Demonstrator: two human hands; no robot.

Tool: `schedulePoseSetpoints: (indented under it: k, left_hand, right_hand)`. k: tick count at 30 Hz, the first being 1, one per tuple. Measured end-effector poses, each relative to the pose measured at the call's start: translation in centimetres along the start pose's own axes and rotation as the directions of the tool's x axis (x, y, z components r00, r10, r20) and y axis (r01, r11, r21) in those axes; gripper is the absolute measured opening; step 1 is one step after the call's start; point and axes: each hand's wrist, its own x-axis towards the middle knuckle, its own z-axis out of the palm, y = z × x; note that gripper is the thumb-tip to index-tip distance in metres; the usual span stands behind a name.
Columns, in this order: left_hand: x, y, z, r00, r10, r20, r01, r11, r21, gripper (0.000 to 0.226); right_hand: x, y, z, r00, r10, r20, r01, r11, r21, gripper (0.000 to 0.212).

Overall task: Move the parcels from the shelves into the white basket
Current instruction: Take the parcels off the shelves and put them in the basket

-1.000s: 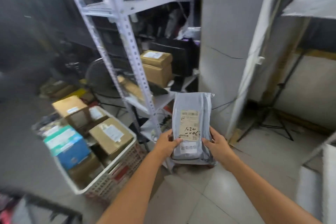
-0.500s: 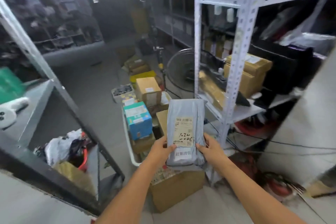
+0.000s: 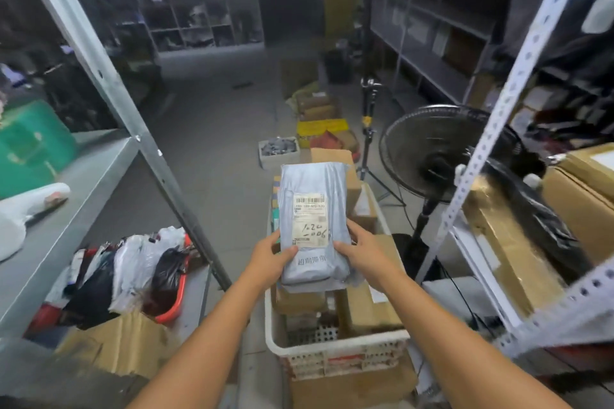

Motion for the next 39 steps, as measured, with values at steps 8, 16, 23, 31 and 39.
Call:
schedulePoseSetpoints:
  k: [8,16,23,31,39]
  left_hand:
    - [7.6,-1.4,-1.6,0.984,-0.104,-0.146,0.105,0.994,-0.004,0.042]
    - [10.3,-2.2,-2.3,0.968,-0.185,-0.17,0.188,0.982,0.005,0.044]
    - [9.7,-2.0,-2.5,0.954,-0.262,-0.147,0.269,0.962,0.035,0.041]
    - [9.5,-1.7,-3.3,0.96,-0.265,-0.086,0.275,0.95,0.147,0.047]
    - [7.5,0.7,-5.5,0.985,-0.17,-0.018,0.158,0.872,0.463,0.052]
  right_hand:
    - [11.2,1.3,1.1,0.984,0.086,0.157,-0.09,0.996,0.015,0.052]
    - [14.2,2.4,1.8,0.965,0.163,0.204,-0.174,0.984,0.036,0.047]
    - [13.7,2.1,1.0,0.961,0.188,0.203,-0.178,0.982,-0.069,0.041]
    - [12.8,1.1,0.9,0.953,0.256,0.165,-0.228,0.959,-0.168,0.032]
    - [9.0,-2.4,-0.7,0.971,0.236,-0.031,-0.229,0.892,-0.391,0.057]
